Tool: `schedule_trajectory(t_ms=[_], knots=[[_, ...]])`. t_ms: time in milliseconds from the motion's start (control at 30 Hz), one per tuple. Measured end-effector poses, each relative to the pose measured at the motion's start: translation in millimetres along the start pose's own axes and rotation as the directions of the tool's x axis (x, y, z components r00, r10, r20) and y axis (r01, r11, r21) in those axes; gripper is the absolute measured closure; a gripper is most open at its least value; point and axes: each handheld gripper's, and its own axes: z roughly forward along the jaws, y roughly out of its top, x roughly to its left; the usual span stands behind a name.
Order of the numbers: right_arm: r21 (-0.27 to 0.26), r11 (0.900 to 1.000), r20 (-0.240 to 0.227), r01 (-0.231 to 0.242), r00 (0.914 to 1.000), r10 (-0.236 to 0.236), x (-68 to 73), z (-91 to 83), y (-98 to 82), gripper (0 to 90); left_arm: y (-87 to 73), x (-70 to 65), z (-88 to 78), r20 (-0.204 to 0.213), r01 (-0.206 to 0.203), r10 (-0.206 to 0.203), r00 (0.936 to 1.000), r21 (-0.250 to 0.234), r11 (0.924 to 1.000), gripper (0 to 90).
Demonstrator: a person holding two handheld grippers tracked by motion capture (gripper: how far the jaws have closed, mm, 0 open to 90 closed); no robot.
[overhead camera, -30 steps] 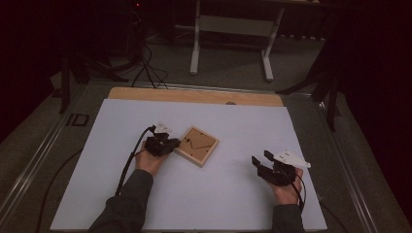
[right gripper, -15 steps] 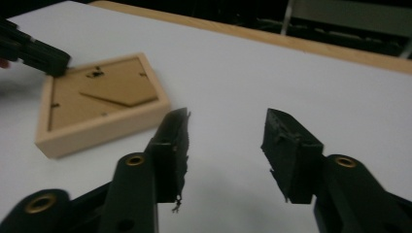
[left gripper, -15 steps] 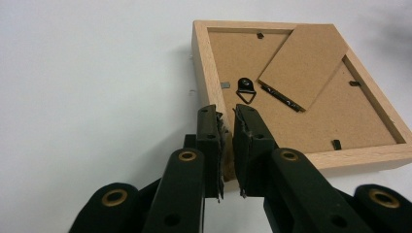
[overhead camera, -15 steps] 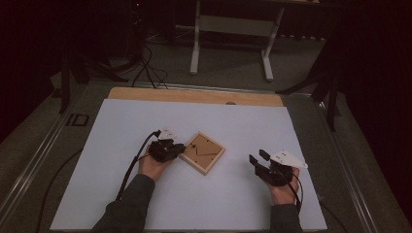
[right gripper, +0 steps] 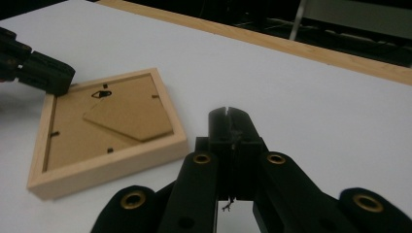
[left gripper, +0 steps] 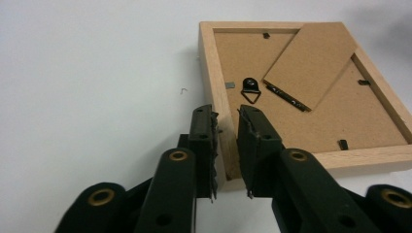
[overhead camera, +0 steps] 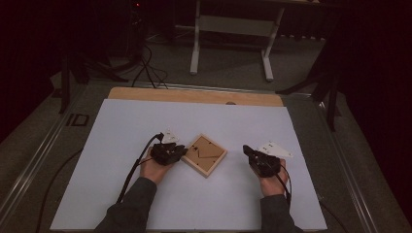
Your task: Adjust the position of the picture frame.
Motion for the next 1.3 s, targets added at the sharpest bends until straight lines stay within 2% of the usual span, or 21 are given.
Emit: schedule_trajectory(t_ms=[67,100,133,200,300,433,633,667,700,800,900,1033,1300], knots=[[0.014,1.000,-0.012,0.006,0.9999,-0.005,0.5,7.4,2.0,89.5,-2.2,-1.6,-6.1,-0.025,0.002,-0.002,0.9997,-0.022,0.9998,73.8],[0.014,1.000,-0.012,0.006,0.9999,-0.005,0.5,7.4,2.0,89.5,-2.2,-1.6,-6.1,-0.025,0.002,-0.002,0.9997,-0.022,0.9998,73.4],[0.036,0.999,-0.017,0.017,0.9997,-0.016,1.4,14.5,3.9,89.5,-4.3,-1.9,-12.3,-0.035,0.010,-0.012,0.9993,-0.046,0.9989,73.1],[0.050,0.998,-0.023,0.024,0.9995,-0.023,1.3,20.1,5.4,89.5,-9.9,-0.5,-25.1,-0.033,0.040,-0.043,0.9985,-0.085,0.9955,73.0],[0.061,0.998,-0.052,-0.002,0.9986,0.006,0.0,27.7,8.2,89.5,-16.7,0.1,-34.3,-0.022,0.073,-0.075,0.9970,-0.096,0.9927,72.9],[0.099,0.995,-0.059,0.012,0.9982,-0.006,2.6,40.0,11.5,89.5,-26.2,-2.8,-41.7,-0.018,0.087,-0.089,0.9959,-0.086,0.9925,73.9],[0.151,0.988,-0.065,0.018,0.9979,-0.008,5.9,56.5,9.5,89.5,-37.8,-9.7,-37.2,-0.006,0.090,-0.090,0.9959,-0.050,0.9947,74.7],[0.151,0.988,-0.065,0.018,0.9979,-0.008,5.9,56.5,9.5,89.5,-37.8,-9.7,-37.2,-0.006,0.090,-0.090,0.9959,-0.050,0.9947,75.3],[0.165,0.986,-0.071,0.008,0.9975,0.004,6.1,60.6,7.3,89.5,-38.2,-11.8,-36.0,0.001,0.065,-0.065,0.9979,-0.042,0.9970,78.0],[0.178,0.984,-0.069,0.007,0.9976,0.005,6.5,64.5,5.2,89.5,-38.1,-13.4,-34.8,0.021,0.057,-0.056,0.9982,-0.036,0.9977,84.1],[0.191,0.982,-0.067,0.005,0.9977,0.008,6.4,70.0,3.4,89.5,-37.8,-15.4,-29.8,0.037,0.051,-0.051,0.9980,-0.002,0.9987,89.4],[0.199,0.980,-0.069,0.010,0.9976,0.004,5.4,72.6,2.3,89.5,-35.3,-19.4,-24.7,0.018,0.038,-0.039,0.9991,0.022,0.9990,89.5],[0.208,0.978,-0.088,0.016,0.9962,0.002,5.7,80.3,2.1,89.5,-34.9,-25.1,-16.2,0.019,0.021,-0.022,0.9996,0.048,0.9986,89.6]])
